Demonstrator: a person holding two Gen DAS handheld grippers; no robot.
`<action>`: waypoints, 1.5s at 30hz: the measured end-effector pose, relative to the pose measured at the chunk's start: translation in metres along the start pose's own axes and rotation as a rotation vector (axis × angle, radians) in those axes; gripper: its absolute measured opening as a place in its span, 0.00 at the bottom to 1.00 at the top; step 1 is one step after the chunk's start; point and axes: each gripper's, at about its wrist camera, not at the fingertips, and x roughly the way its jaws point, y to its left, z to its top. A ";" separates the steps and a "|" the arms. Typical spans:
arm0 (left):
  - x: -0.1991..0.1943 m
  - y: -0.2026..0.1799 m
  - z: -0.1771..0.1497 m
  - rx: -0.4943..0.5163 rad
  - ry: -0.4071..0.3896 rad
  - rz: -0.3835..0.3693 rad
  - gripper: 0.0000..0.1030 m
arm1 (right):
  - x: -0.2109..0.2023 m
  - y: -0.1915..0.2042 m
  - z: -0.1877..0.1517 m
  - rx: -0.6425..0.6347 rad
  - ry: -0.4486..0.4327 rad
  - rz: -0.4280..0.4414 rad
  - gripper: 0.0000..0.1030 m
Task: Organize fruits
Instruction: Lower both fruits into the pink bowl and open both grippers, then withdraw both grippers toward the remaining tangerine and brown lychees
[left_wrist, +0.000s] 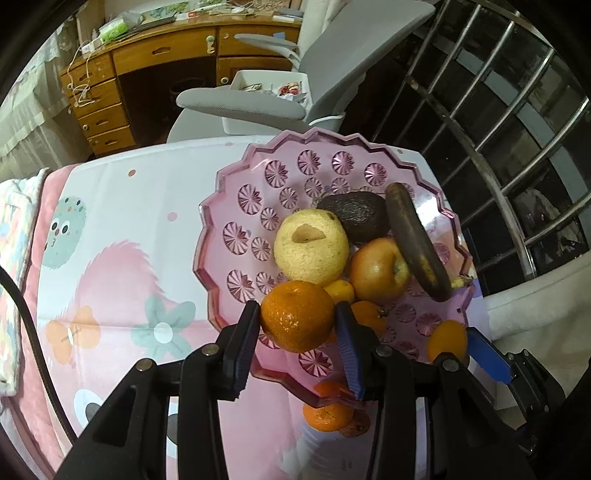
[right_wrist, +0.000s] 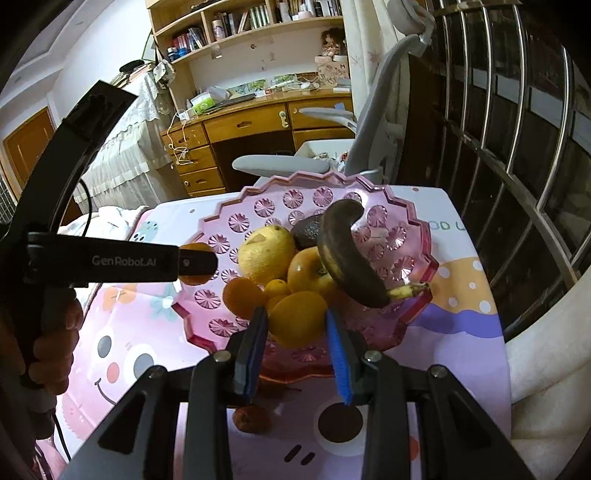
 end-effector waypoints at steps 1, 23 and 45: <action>-0.001 0.001 0.000 -0.003 -0.002 0.002 0.46 | 0.001 -0.001 0.000 0.008 0.005 0.000 0.36; -0.037 0.014 -0.054 0.073 0.015 -0.009 0.76 | -0.035 0.035 -0.036 0.057 -0.026 -0.061 0.43; 0.016 0.011 -0.083 0.115 0.171 -0.121 0.79 | -0.009 0.064 -0.099 -0.030 0.044 -0.123 0.48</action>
